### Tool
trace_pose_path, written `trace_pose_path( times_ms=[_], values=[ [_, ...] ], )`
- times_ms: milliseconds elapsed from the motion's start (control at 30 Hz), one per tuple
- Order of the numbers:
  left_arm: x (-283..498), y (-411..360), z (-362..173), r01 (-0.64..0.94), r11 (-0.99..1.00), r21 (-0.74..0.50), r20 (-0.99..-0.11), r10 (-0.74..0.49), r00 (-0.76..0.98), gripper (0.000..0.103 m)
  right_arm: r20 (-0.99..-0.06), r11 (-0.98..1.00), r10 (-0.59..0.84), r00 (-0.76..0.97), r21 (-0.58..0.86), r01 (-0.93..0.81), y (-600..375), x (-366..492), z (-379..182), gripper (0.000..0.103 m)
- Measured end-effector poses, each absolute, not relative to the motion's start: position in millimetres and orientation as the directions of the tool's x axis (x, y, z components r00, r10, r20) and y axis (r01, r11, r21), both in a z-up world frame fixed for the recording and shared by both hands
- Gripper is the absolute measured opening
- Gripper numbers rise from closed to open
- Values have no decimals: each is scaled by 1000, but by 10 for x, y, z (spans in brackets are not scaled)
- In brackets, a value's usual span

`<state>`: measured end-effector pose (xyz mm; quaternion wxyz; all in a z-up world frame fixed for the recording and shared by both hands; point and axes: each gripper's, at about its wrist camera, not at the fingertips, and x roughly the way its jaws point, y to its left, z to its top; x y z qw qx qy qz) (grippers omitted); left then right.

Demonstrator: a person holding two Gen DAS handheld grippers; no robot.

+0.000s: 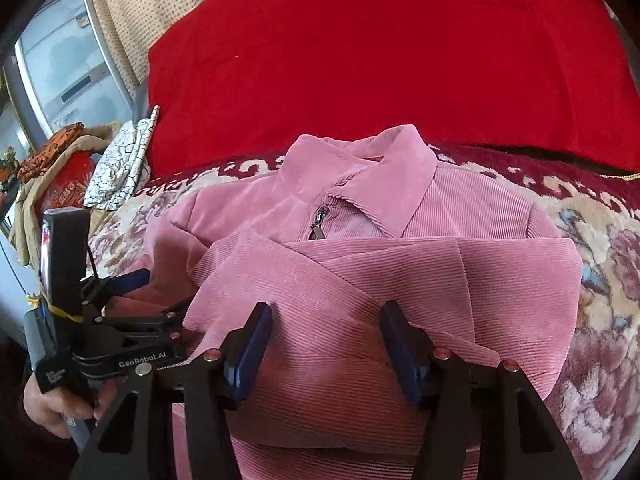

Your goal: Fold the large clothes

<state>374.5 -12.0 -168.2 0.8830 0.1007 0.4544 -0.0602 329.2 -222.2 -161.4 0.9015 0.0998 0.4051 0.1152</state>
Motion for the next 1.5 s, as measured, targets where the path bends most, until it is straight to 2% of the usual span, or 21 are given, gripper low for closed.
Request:
trace_pose_path(
  times_ms=[100,200,367,433,567,667,733,833,1067,1100,1167,1500],
  values=[
    [3700,-140,-1670,205,969,139,-804,-10,594,95,-704,950,297,645,284,-127,-2237,3288,-1618,61],
    [3671,-75,-1578,198,975,103,-806,-35,591,95,-703,947,304,643,298,-121,-2258,3296,-1612,60],
    [3430,91,-1229,109,988,108,-728,4,686,95,-679,925,334,654,370,-88,-2348,3196,-1527,60],
    [3353,212,-1151,80,993,89,-716,8,698,95,-671,930,319,670,358,-84,-2355,3119,-1480,60],
    [3308,365,-1221,64,996,60,-741,1,671,95,-667,943,290,687,323,-84,-2311,2918,-1476,60],
    [3403,342,-1474,73,992,99,-804,37,593,95,-698,959,253,670,273,-78,-2224,2902,-1558,61],
    [3488,360,-1657,71,995,76,-846,26,533,100,-716,964,238,656,258,-67,-2205,2937,-1624,61],
    [3537,444,-1664,40,999,9,-852,-14,523,102,-716,967,224,662,246,-62,-2198,2959,-1623,62],
    [3533,368,-1649,36,999,33,-848,9,530,103,-702,950,267,660,305,-60,-2271,2976,-1643,67],
    [3539,373,-1647,33,999,26,-850,5,527,103,-693,945,276,666,321,-58,-2286,2967,-1650,69],
    [3562,408,-1658,30,999,13,-851,-4,526,103,-654,921,333,679,380,-86,-2316,2939,-1663,80],
    [3500,390,-1677,35,999,20,-817,-4,577,103,-627,874,419,657,475,-105,-2425,2976,-1660,81]
  ],
)
